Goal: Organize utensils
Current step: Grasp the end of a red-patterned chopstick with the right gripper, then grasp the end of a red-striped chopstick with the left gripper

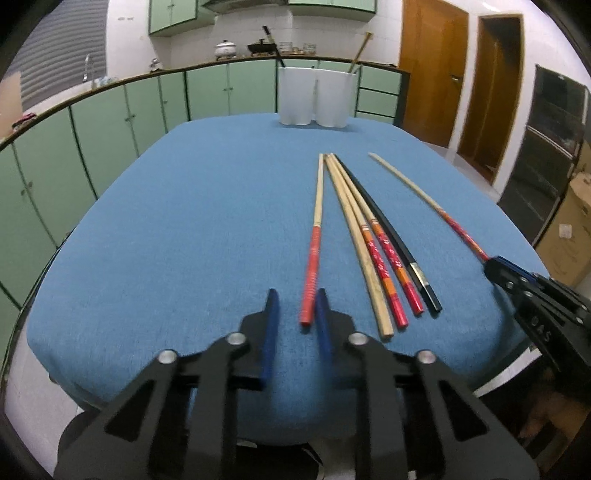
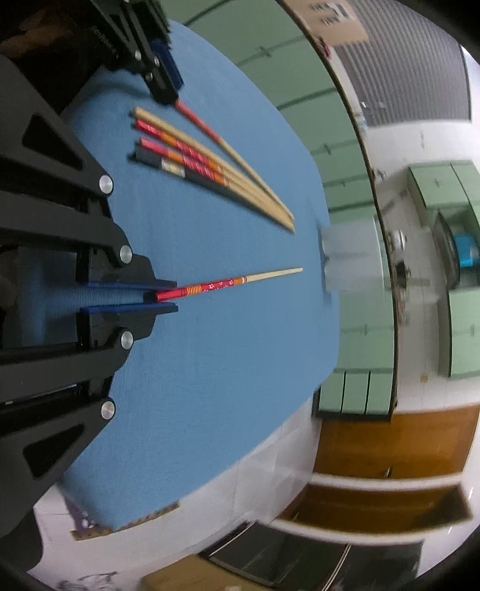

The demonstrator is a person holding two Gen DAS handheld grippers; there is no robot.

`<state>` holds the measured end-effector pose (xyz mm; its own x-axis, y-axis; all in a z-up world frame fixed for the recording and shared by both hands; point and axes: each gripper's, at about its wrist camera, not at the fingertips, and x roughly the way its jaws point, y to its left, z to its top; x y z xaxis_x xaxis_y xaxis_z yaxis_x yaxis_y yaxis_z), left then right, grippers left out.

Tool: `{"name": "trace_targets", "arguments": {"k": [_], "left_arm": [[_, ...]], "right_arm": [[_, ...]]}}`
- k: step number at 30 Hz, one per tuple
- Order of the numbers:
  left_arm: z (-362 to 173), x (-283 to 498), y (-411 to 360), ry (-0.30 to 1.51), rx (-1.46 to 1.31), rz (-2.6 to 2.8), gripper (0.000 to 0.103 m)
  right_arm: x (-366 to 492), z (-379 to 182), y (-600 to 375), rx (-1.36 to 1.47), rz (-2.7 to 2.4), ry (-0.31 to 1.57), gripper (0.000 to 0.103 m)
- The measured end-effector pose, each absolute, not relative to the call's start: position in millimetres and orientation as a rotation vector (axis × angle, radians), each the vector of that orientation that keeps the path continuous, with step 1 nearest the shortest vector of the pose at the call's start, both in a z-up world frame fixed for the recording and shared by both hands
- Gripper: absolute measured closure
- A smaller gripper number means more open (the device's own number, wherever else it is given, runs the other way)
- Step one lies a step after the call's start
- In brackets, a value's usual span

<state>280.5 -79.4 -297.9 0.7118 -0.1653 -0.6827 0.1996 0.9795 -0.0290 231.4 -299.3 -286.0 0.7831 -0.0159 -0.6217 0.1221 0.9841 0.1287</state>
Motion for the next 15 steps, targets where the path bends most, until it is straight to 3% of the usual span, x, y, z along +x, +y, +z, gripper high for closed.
{"name": "trace_targets", "arguments": {"k": [5,9,15], "left_arm": [[-297,276,-82,0.761,0.041,-0.206,0.087],[-298,274,-88,0.759,0.056,-0.227,0.073],[-296,281,-79,0.753,0.050,-0.204,0.070]], "right_arm": [[225,-286,-297,0.167,-0.050,0.669,0.096],[225,-289,-294,0.147,-0.051,0.661,0.094],[225,-288,-294,0.125,-0.040,0.661,0.093]]}}
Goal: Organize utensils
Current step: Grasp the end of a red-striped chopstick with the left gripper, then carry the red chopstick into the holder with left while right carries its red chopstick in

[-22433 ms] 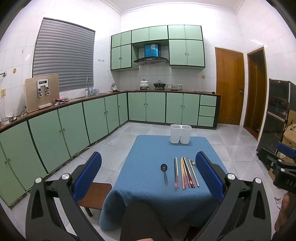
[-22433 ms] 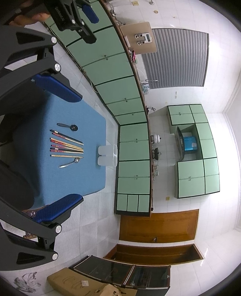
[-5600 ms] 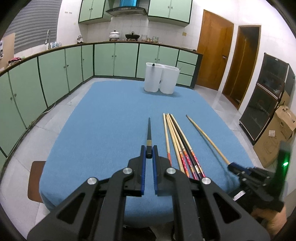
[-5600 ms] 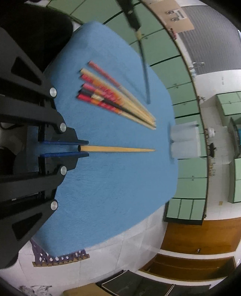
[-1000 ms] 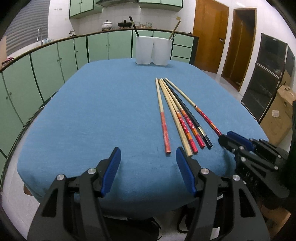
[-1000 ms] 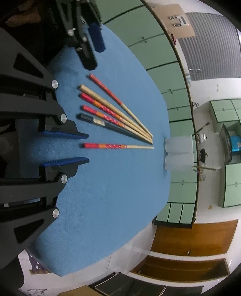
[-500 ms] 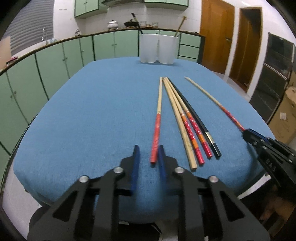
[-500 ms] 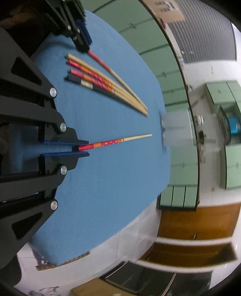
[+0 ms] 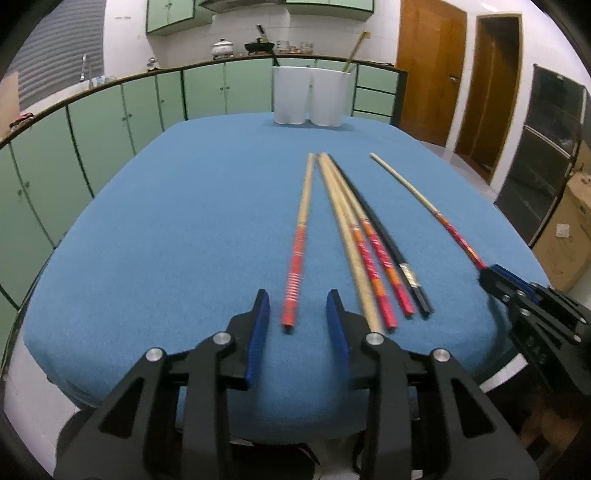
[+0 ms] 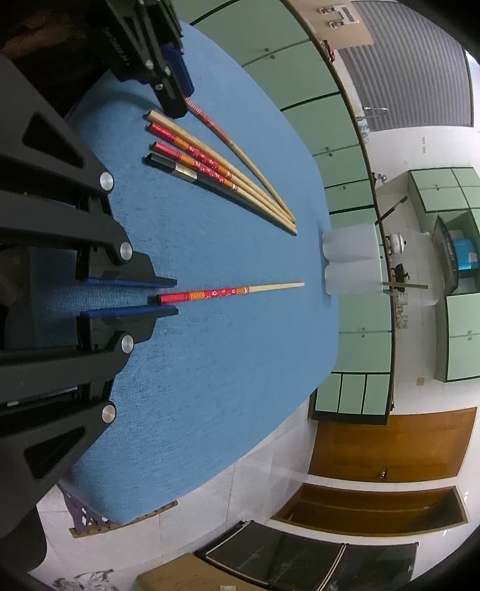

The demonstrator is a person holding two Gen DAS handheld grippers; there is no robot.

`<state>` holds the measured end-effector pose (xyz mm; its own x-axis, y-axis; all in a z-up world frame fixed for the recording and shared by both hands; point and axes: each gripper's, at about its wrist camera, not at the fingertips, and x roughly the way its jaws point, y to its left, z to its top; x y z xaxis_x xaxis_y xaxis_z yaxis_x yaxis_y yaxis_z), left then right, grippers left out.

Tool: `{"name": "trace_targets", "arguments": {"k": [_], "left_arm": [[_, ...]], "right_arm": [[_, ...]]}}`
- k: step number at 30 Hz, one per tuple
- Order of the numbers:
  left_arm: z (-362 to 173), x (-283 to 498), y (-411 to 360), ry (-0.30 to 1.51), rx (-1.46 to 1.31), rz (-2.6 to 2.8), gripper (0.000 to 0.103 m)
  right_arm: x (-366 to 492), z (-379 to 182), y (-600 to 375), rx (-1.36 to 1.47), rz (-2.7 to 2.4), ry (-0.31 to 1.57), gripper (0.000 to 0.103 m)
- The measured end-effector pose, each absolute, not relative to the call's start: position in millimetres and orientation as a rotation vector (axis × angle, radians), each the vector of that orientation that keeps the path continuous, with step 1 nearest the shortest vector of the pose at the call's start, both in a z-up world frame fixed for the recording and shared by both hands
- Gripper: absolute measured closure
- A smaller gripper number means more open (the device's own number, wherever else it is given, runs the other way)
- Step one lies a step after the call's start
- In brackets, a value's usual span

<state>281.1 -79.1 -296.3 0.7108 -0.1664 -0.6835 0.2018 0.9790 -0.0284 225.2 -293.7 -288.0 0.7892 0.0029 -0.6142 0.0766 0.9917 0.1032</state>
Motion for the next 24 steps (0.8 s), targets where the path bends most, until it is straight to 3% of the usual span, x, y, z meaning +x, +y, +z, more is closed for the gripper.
{"name": "trace_targets", "arguments": {"k": [5,9,16,24], "left_arm": [[-296,286,-74,0.758,0.050,-0.201,0.074],[-295,287,-81,0.756,0.065,-0.252,0.097],[-280,277,-80,0.735,0.022,-0.309,0.098],[-234,259,-68,0.674,-0.025,-0.301,0.098]], "right_arm": [[225,-288,-294,0.119,-0.045,0.658,0.093],[225,-286,-294,0.111,-0.042,0.660,0.093],[222,-270,-289,0.118,0.000,0.648,0.097],[198,-204,-289,0.084,0.029,0.529,0.097]]}}
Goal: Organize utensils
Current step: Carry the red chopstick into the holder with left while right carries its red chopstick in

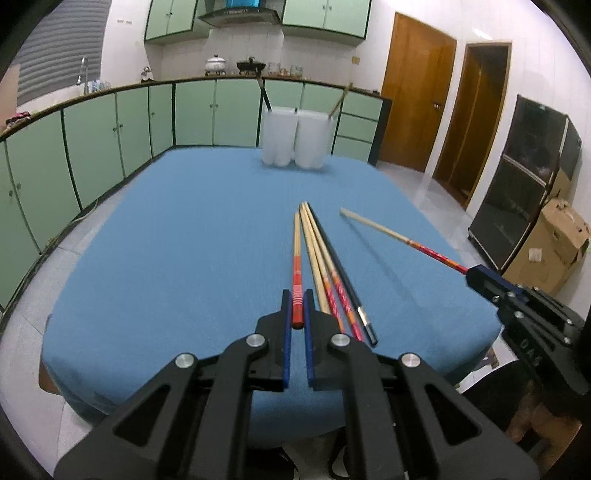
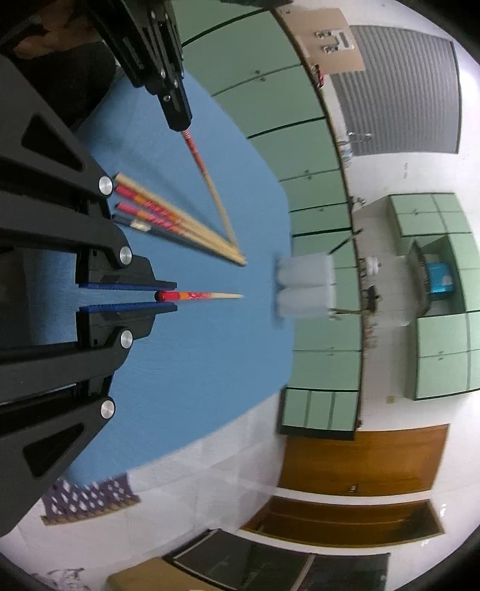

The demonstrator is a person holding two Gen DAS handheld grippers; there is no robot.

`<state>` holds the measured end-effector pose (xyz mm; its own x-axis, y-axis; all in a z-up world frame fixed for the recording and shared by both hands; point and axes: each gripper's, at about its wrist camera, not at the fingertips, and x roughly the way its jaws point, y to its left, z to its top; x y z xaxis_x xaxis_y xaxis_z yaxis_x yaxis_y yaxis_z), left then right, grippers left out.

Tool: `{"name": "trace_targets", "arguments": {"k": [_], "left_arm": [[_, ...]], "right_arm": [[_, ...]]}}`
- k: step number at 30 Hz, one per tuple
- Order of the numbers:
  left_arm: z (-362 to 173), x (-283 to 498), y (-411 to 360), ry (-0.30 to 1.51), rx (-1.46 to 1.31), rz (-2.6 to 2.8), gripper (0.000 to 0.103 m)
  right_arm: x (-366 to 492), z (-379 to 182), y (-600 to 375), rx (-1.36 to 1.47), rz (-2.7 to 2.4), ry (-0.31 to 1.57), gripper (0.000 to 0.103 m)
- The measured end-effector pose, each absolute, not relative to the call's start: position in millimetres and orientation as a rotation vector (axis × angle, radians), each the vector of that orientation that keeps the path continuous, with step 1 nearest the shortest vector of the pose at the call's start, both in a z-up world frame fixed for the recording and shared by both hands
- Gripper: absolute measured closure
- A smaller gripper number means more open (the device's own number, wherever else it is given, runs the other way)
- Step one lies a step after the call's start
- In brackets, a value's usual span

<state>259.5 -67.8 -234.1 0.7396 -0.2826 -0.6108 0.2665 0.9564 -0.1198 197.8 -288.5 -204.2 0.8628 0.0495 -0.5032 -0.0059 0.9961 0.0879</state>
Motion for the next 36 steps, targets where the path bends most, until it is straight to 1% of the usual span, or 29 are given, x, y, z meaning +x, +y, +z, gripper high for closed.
{"name": "trace_targets", "arguments": {"k": [8,12,22,27,36], "left_arm": [[-181,255,-56,0.586,-0.040,-0.312,0.098],[-160,264,-54,0.558,-0.024,-0.324,0.098],[-127,323,-53,0.585,0.004,-0.364,0.098],[-117,349,-54,0.617,-0.002,-0.396,0.098],[-99,383,-63,0.620,0.030,-0.416,0.098]], "right_arm": [[202,-135,-291,0.036,0.061,0.444,0.097],[227,-109,-292,-0.006,0.097,0.458,0.097],[309,-73,-297,-0.062,0.165,0.557,0.097],[342,-61,-302,-0.043,0.211,0.618,0.097],[362,-39,-298,-0.087,0.235,0.616,0.097]]}}
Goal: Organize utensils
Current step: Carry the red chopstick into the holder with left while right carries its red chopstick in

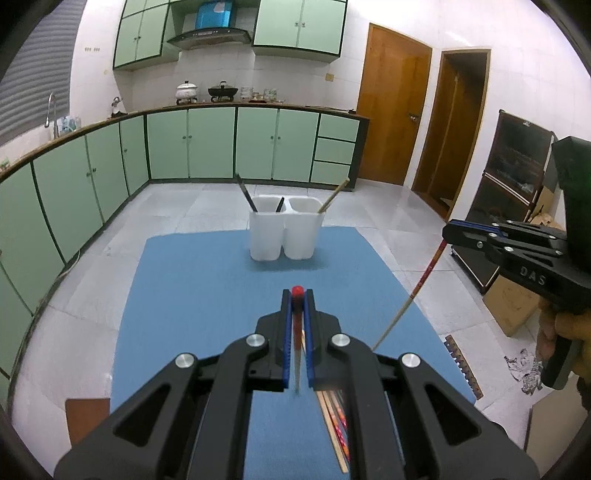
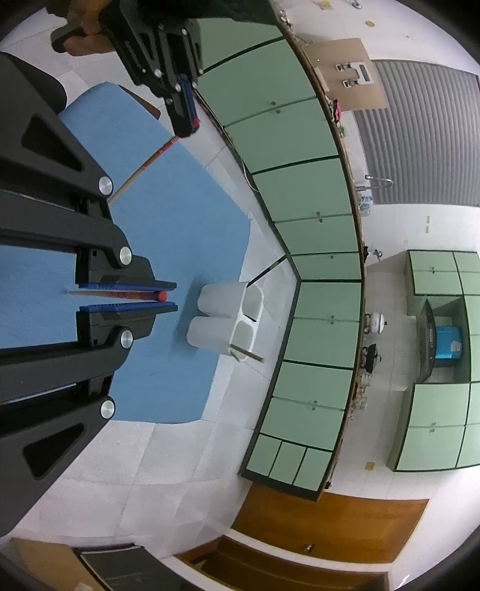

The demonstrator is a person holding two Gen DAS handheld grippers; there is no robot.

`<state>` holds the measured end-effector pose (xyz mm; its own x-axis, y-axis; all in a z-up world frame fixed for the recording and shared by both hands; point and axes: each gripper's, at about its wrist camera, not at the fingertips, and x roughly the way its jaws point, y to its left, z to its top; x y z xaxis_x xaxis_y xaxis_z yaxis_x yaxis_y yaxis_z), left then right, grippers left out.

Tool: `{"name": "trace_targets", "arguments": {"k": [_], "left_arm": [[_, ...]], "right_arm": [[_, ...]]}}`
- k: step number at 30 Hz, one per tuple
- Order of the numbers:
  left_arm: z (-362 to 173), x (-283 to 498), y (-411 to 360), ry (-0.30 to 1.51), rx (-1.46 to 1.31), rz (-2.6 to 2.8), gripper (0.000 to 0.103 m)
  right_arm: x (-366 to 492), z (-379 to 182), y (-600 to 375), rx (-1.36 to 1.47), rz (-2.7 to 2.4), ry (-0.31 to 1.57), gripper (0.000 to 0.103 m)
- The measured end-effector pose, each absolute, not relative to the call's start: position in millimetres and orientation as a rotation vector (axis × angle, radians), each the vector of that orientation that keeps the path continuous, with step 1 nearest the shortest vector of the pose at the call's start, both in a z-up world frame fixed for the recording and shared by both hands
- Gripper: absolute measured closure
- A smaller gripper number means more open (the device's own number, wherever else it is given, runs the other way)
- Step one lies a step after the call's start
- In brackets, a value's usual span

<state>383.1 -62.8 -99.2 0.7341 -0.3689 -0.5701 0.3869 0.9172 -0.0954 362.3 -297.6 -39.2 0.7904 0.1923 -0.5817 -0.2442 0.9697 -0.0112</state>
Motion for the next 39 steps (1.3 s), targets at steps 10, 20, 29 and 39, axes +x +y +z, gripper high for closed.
{"name": "trace_targets", "arguments": {"k": [10,20,29,39], "left_arm": [[-53,429,-75,0.574,0.052,-0.433,0.098],[23,506,-100,0.435,0.039,-0.391,0.098],[34,591,-129,0.363,0.017,-0.329,0.098],[-55,660,-142,0.497,0.036,-0.317,0.097]], "right_arm": [[409,11,-296,-0.083,0.256,0.578,0.098],[493,76,-295,-0.045,0.247,0.493,0.098],[581,78,-294,-0.069,0.185,0.441,0.098],[645,-12,-323,-0.014,0.155,0.548,0.097]]}}
